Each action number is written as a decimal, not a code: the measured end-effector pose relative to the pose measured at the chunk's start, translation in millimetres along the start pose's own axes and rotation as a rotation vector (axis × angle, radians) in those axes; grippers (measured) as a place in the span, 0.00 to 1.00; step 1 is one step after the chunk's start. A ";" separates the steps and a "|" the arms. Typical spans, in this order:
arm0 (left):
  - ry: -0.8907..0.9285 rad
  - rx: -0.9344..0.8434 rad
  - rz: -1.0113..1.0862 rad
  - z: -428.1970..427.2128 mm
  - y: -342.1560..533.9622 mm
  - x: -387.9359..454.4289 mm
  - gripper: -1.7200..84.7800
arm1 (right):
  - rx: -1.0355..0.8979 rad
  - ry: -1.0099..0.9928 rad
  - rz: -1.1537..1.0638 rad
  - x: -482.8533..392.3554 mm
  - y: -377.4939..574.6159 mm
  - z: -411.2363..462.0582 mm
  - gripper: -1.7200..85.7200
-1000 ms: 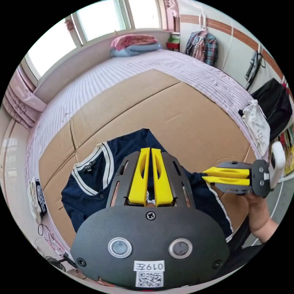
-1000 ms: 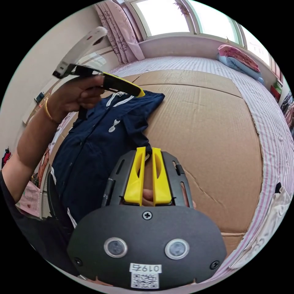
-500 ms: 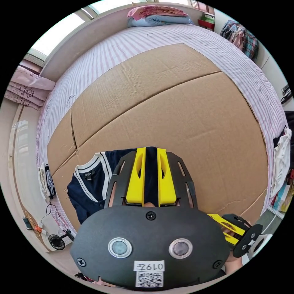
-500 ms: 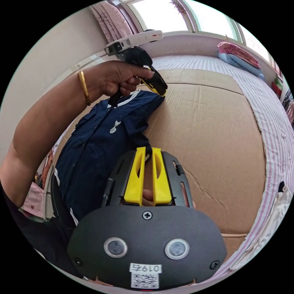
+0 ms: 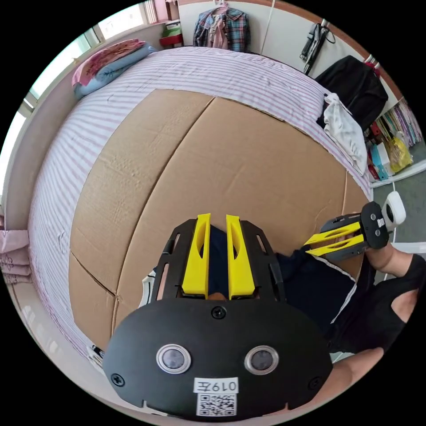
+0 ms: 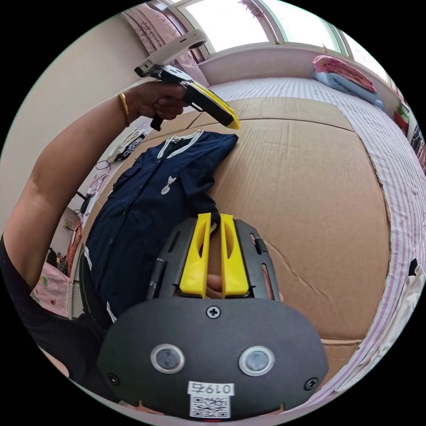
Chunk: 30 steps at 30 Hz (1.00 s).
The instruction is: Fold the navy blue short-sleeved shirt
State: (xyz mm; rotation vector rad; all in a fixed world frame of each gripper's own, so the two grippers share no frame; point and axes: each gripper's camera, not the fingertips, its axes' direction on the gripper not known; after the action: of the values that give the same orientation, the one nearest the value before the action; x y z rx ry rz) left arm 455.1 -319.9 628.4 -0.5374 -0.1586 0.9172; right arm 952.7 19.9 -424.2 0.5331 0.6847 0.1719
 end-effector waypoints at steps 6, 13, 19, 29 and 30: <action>0.037 -0.045 0.097 9.7 -13.7 -37.5 0.07 | 0.001 -0.021 0.011 8.7 -1.5 0.2 0.06; 0.130 -0.042 0.100 14.7 -12.0 -72.2 0.05 | 0.000 -0.026 0.015 13.8 -2.4 0.8 0.06; 0.114 -0.063 0.093 19.9 -10.9 -82.1 0.04 | 0.001 -0.009 0.008 12.7 -1.8 1.4 0.06; -0.018 -0.016 0.156 15.8 9.5 -71.4 0.07 | 0.001 -0.011 0.010 12.0 1.8 2.1 0.05; -0.044 -0.005 0.162 15.1 13.7 -68.5 0.09 | 0.001 -0.012 0.011 11.9 2.2 2.1 0.05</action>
State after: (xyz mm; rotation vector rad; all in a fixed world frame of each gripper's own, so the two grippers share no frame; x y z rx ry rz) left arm 398.4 -361.6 640.8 -0.5409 -0.1587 1.0875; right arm 963.2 24.7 -428.3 0.5383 0.6709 0.1782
